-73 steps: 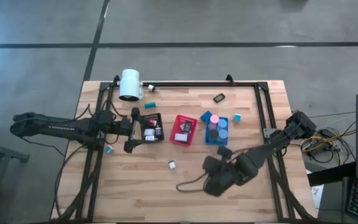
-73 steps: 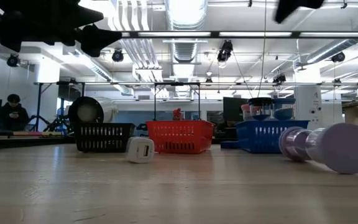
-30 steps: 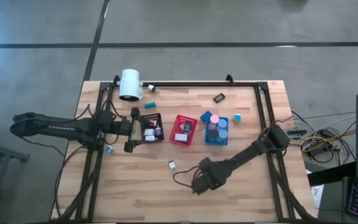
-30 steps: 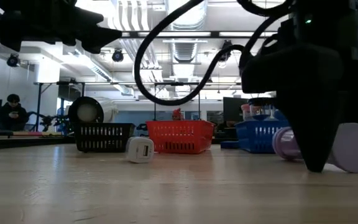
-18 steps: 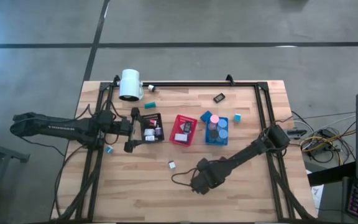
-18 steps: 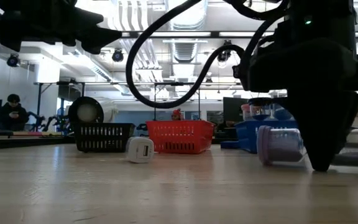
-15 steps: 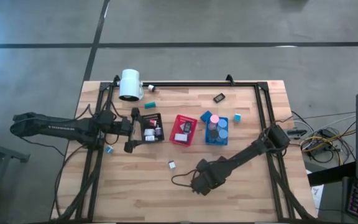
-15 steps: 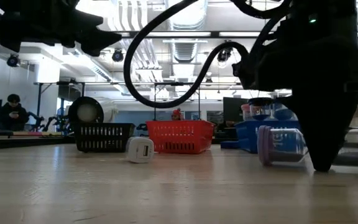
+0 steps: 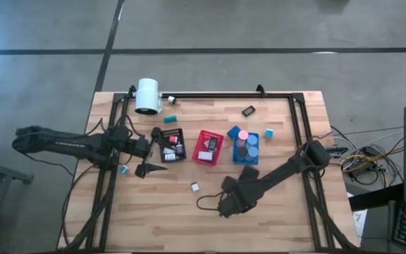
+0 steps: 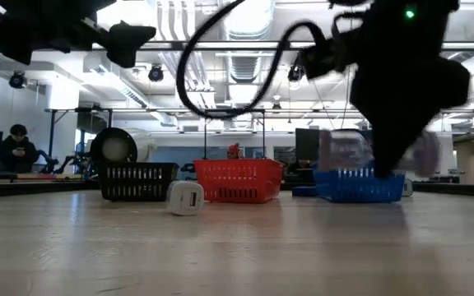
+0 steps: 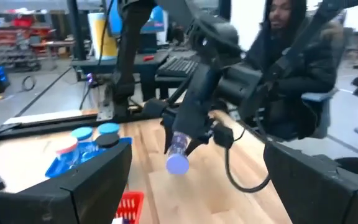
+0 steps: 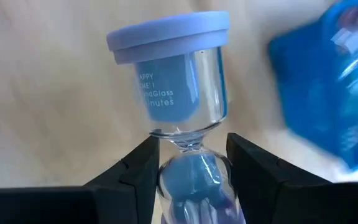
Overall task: Pick & Place Office items
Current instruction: Put the purple hourglass into the blue bin
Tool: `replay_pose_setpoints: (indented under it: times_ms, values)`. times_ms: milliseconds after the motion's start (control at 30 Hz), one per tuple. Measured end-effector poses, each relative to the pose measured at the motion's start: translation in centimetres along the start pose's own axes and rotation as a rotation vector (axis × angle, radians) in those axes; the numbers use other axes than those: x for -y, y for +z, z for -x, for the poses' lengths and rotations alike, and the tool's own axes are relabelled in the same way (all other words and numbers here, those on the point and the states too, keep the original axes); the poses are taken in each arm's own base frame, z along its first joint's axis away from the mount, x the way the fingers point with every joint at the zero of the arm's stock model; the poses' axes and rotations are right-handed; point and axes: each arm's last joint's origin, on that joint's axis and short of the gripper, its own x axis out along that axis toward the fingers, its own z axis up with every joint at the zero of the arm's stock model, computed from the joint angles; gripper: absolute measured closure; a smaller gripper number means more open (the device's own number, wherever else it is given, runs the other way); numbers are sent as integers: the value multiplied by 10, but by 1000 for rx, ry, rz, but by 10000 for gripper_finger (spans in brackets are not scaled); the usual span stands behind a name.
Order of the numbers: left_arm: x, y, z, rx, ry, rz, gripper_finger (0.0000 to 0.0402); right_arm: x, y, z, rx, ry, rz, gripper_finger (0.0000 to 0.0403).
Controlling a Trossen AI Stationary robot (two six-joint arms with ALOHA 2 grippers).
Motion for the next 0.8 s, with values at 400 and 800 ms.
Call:
replay_pose_setpoints:
  times_ms: [400, 800]
  values:
    - [7, -12, -35, -116, 125, -282, 32, 51, 35, 63, 226, 163, 157, 247]
    - [23, 37, -81, -236, 332, -297, 22, 105, 65, 99, 295, 439, 69, 247]
